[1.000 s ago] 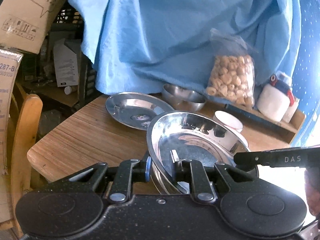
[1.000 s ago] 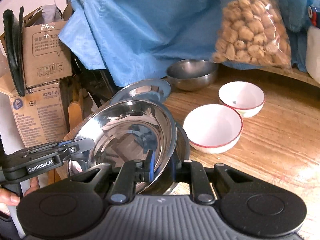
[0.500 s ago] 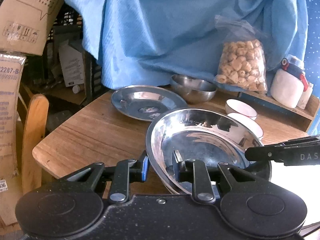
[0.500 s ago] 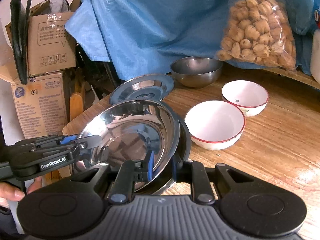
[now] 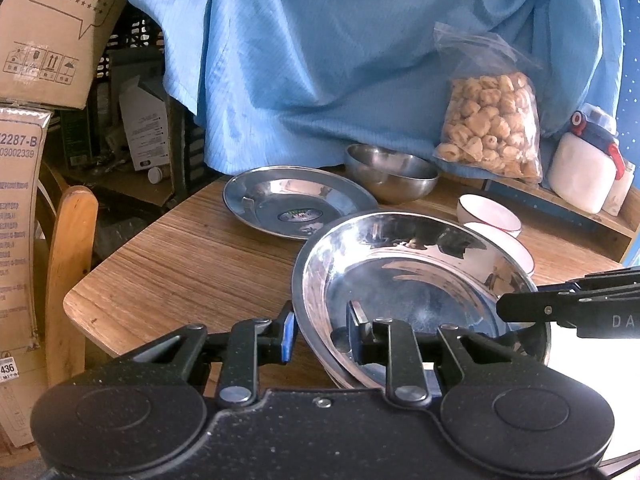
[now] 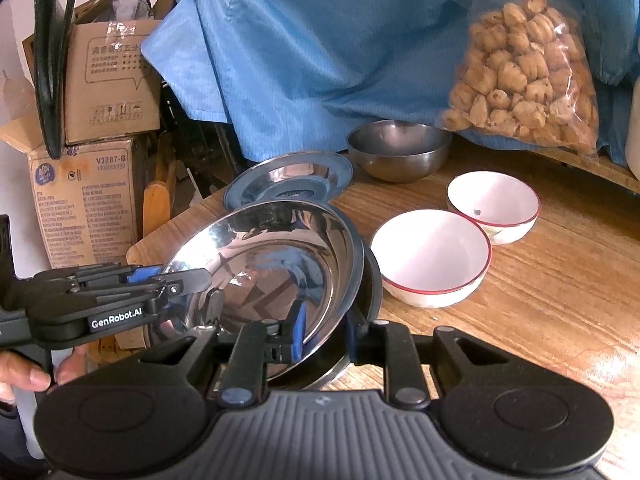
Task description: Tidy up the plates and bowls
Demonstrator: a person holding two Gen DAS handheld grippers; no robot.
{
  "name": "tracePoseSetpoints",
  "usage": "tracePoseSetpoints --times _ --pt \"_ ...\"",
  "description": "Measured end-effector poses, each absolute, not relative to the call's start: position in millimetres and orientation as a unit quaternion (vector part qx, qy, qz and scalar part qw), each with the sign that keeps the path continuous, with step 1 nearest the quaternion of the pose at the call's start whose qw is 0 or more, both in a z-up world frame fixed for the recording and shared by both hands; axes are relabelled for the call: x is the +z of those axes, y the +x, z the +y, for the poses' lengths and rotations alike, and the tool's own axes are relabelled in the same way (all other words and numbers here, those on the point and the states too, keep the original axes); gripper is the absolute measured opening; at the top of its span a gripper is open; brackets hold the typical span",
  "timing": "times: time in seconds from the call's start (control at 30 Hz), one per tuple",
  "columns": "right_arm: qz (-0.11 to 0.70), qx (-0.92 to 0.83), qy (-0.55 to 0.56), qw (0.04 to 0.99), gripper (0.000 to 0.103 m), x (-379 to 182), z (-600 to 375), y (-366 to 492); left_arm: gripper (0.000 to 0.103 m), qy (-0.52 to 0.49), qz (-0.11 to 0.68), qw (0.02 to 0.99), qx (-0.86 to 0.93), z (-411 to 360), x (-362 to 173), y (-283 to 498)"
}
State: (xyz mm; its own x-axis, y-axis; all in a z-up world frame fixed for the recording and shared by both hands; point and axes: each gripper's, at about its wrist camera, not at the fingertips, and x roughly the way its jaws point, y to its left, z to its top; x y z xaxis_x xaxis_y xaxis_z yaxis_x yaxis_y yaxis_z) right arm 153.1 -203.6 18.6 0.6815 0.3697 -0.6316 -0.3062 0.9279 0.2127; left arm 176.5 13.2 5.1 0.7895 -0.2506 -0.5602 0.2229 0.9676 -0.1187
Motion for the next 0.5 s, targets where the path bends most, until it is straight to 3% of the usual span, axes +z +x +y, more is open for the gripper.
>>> tracePoseSetpoints --times 0.43,0.5 --pt "0.339 0.178 0.016 0.924 0.043 23.2 -201.0 152.5 0.048 -0.029 0.291 0.948 -0.126 14.0 6.3 177.9" --pt "0.337 0.176 0.013 0.925 0.052 23.0 -200.7 151.7 0.053 -0.033 0.290 0.948 -0.125 15.6 7.1 177.7"
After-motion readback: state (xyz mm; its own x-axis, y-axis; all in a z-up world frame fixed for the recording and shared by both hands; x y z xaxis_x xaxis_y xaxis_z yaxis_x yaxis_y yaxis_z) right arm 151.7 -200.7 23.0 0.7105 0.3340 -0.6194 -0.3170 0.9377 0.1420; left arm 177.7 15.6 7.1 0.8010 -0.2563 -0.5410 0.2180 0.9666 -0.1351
